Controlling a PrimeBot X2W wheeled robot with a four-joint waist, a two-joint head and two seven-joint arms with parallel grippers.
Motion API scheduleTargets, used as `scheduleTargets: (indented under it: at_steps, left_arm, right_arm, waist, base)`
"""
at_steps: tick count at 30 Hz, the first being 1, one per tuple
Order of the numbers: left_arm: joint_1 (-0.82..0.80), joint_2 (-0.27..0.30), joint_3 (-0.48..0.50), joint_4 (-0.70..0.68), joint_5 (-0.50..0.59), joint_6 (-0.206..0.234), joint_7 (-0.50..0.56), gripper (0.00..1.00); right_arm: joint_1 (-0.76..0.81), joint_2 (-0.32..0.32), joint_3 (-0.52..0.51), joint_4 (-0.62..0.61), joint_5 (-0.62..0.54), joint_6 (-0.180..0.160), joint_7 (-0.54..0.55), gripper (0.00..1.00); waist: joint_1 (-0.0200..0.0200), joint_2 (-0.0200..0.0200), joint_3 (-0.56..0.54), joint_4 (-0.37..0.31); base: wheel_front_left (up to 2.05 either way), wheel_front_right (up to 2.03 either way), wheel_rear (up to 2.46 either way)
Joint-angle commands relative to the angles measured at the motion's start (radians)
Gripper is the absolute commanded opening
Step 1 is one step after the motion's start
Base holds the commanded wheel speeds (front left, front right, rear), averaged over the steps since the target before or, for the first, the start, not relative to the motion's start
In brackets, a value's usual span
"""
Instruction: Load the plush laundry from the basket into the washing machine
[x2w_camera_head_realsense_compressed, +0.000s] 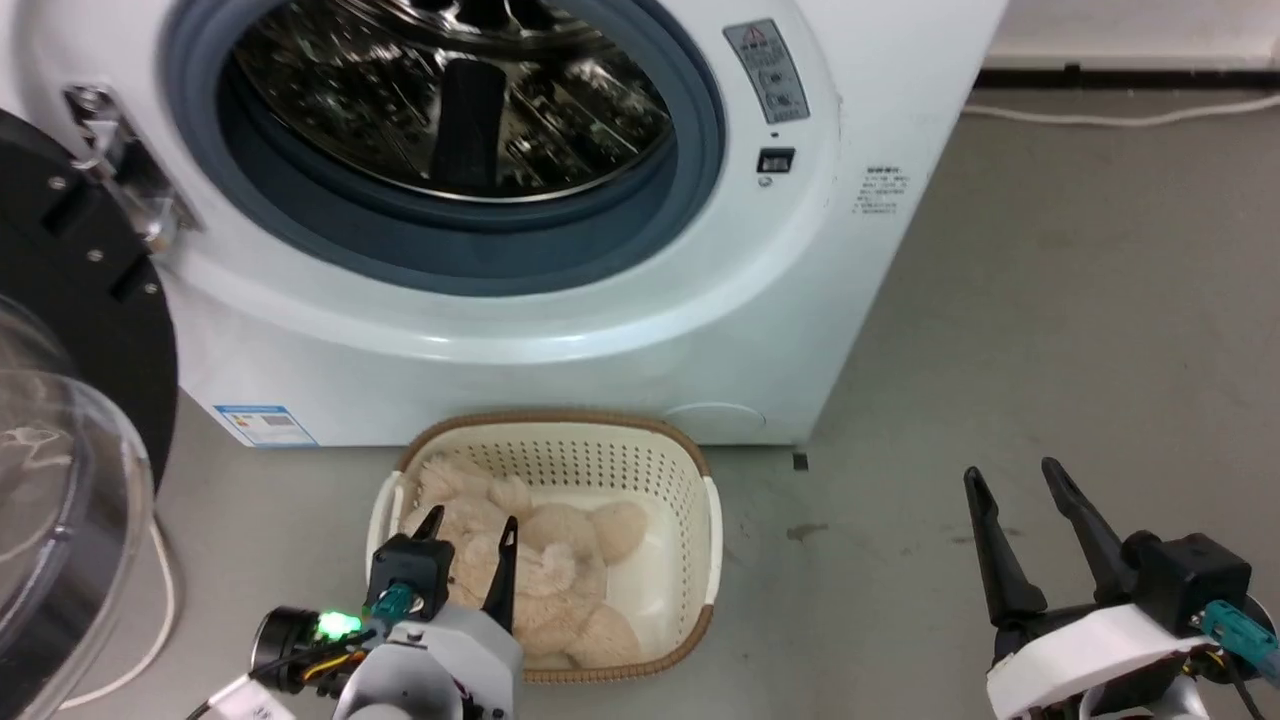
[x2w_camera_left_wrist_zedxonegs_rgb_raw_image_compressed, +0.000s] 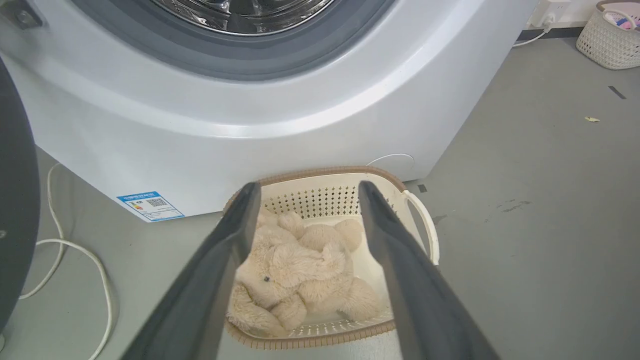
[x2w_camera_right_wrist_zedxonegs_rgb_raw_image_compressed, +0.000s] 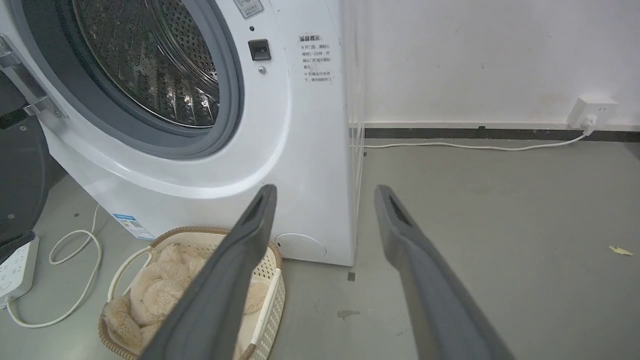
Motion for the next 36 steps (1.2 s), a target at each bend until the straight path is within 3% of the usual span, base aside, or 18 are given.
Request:
scheduleTargets:
  at_steps: [1,26,31,36]
  left_arm:
    - [-0.021,0.006,-0.008,0.013,-0.006,-0.004,0.001,1.00]
    - [-0.227,0.095,-0.141,0.314,0.021,-0.027,0.095,1.00]
    - [-0.274,0.117,-0.188,0.367,0.046,-0.030,0.109,1.00]
    - [-0.328,0.138,-0.216,0.413,0.053,-0.022,0.123,1.00]
  right_arm:
    - [-0.021,-0.002,-0.001,0.002,0.013,0.000,-0.009,1.00]
    - [-0.091,0.003,0.021,0.023,0.140,0.000,-0.062,1.00]
    - [-0.102,0.003,0.036,0.033,0.227,0.000,-0.072,1.00]
    - [-0.116,-0.009,0.030,0.040,0.191,0.000,-0.082,1.00]
  waist:
    - [-0.0001,-0.0001,0.013,-0.009]
    - [-0.0001,-0.0001,0.219,-0.110]
    - [-0.0001,-0.0001,0.262,-0.129]
    - [-0.0001,-0.0001,0.311,-0.148]
  base:
    - [0.00,0.00,0.00]
    - [0.00,0.00,0.00]
    - [0.00,0.00,0.00]
    - [0.00,0.00,0.00]
